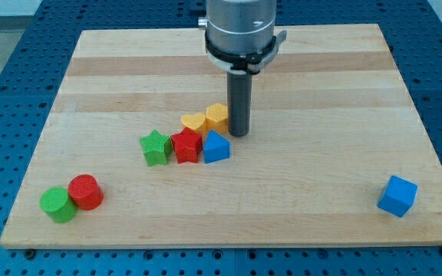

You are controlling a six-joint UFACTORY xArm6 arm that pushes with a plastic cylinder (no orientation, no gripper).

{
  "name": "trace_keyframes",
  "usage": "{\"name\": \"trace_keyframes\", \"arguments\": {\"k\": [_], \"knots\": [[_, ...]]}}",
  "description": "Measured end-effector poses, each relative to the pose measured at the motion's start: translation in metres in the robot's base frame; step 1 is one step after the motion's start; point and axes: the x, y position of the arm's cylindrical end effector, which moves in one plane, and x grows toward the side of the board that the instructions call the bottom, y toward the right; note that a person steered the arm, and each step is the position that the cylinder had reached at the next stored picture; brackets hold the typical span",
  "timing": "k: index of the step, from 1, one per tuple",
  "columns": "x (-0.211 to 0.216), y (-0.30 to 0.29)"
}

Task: Move the blue triangle bottom right to the red star

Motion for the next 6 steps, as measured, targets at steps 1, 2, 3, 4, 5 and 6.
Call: {"name": "trace_keyframes", "arguments": {"k": [1,2,3,4,5,6], "knots": [[0.03,0.0],[0.035,0.0],[0.035,-0.011],[0.034,-0.028],[0.034,-0.048],[0.034,-0.065]]}}
